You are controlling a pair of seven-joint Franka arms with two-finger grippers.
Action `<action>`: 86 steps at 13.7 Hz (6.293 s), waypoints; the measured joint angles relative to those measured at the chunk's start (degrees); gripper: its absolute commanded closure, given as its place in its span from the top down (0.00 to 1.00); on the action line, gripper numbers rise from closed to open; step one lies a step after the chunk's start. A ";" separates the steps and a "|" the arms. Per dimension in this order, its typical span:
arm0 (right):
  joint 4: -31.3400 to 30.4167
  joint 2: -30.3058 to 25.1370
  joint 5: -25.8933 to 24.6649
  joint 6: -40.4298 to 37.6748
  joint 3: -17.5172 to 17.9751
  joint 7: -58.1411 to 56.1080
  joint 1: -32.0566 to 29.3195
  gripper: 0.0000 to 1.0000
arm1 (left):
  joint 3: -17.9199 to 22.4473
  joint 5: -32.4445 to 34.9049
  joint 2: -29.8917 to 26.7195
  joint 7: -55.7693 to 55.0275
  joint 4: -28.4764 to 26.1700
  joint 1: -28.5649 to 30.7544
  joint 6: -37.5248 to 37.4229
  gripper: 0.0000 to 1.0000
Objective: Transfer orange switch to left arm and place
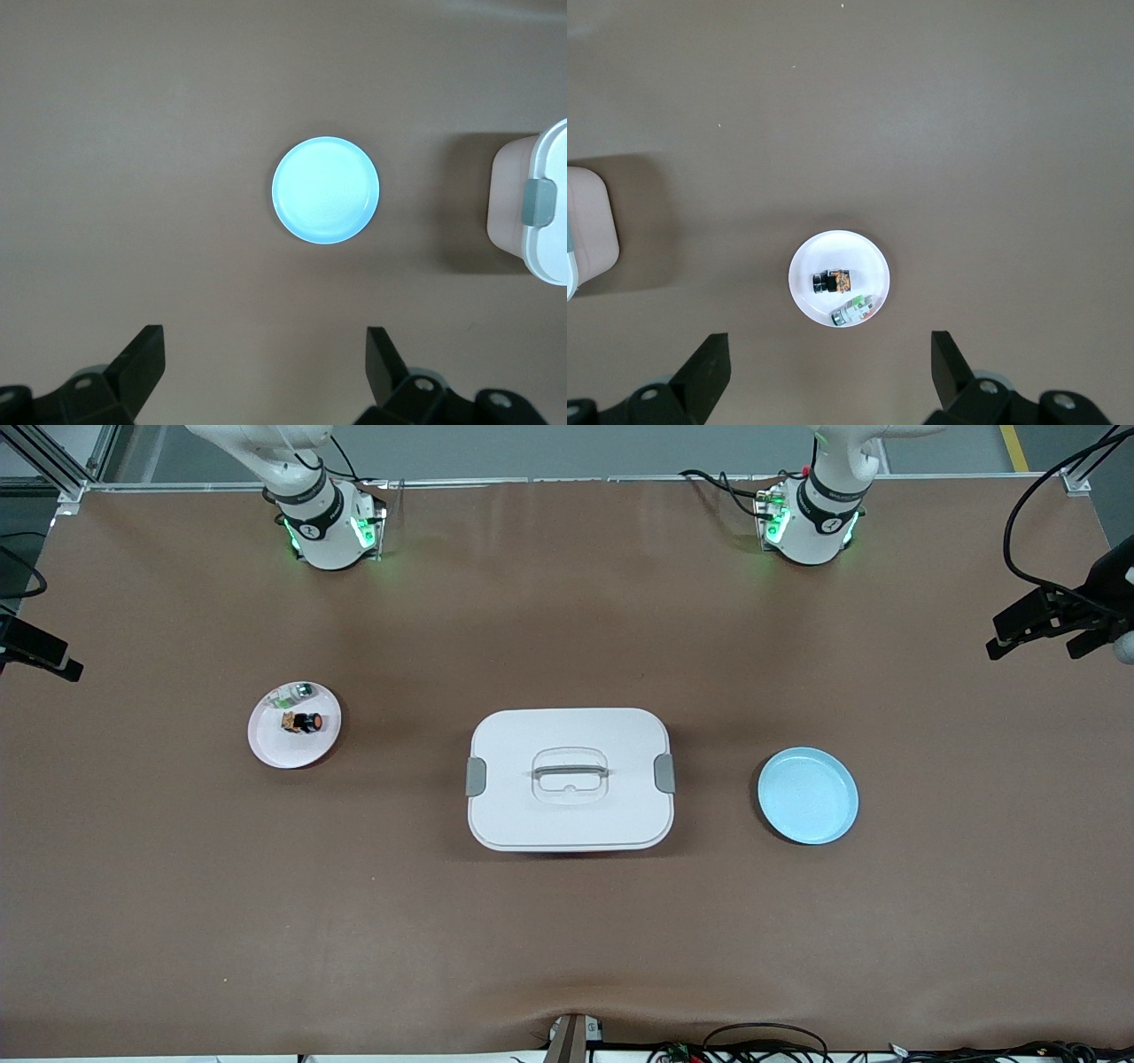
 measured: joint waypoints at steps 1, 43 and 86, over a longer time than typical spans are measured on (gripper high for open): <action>0.01 0.00 0.00 0.03 0.00 0.00 0.00 1.00 | 0.00 0.00 0.00 0.00 0.00 0.00 0.00 1.00; -43.90 -12.21 0.34 28.80 -0.57 0.27 4.99 1.00 | -0.06 0.00 0.36 0.00 0.25 -0.19 0.00 1.00; -65.37 8.79 3.60 71.62 -0.31 -1.17 6.53 1.00 | -0.09 0.00 0.42 0.00 0.25 -0.27 0.00 1.00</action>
